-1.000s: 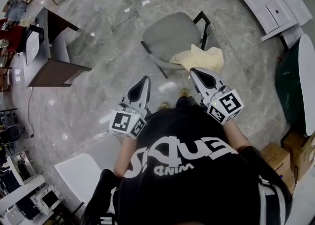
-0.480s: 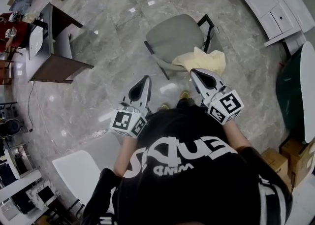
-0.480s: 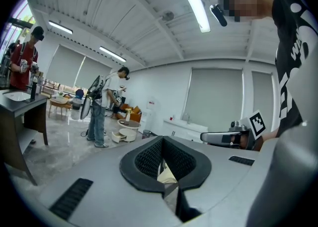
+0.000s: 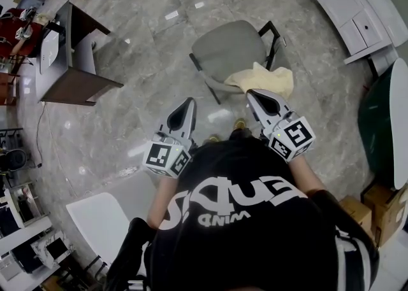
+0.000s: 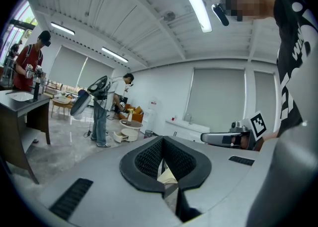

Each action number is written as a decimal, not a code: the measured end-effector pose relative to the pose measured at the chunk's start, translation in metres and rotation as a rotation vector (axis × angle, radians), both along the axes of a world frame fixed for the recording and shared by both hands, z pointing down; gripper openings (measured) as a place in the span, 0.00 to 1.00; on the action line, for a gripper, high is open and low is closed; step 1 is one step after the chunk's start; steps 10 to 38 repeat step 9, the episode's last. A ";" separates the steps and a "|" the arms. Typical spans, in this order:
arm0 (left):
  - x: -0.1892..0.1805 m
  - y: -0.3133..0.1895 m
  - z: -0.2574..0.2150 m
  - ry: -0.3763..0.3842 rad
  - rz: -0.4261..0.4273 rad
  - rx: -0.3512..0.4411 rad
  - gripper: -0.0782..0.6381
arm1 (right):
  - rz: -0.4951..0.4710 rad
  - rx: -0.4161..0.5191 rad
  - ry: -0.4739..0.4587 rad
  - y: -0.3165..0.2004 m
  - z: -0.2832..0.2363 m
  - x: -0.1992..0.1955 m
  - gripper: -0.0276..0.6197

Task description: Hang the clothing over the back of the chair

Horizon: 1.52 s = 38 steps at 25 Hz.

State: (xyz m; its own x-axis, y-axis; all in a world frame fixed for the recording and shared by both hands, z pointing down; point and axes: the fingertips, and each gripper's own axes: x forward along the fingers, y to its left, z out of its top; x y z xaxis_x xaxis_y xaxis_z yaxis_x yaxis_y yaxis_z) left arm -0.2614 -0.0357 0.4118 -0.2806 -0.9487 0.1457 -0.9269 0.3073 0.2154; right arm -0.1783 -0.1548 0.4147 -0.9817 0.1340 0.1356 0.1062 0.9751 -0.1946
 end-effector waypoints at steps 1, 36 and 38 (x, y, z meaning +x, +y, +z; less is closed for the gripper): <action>0.000 0.000 0.000 -0.001 -0.001 0.002 0.13 | -0.001 0.000 0.000 0.000 0.001 -0.001 0.06; -0.004 0.004 -0.001 0.002 -0.007 0.003 0.13 | -0.004 -0.002 0.002 0.004 0.001 -0.003 0.06; -0.004 0.004 -0.001 0.002 -0.007 0.003 0.13 | -0.004 -0.002 0.002 0.004 0.001 -0.003 0.06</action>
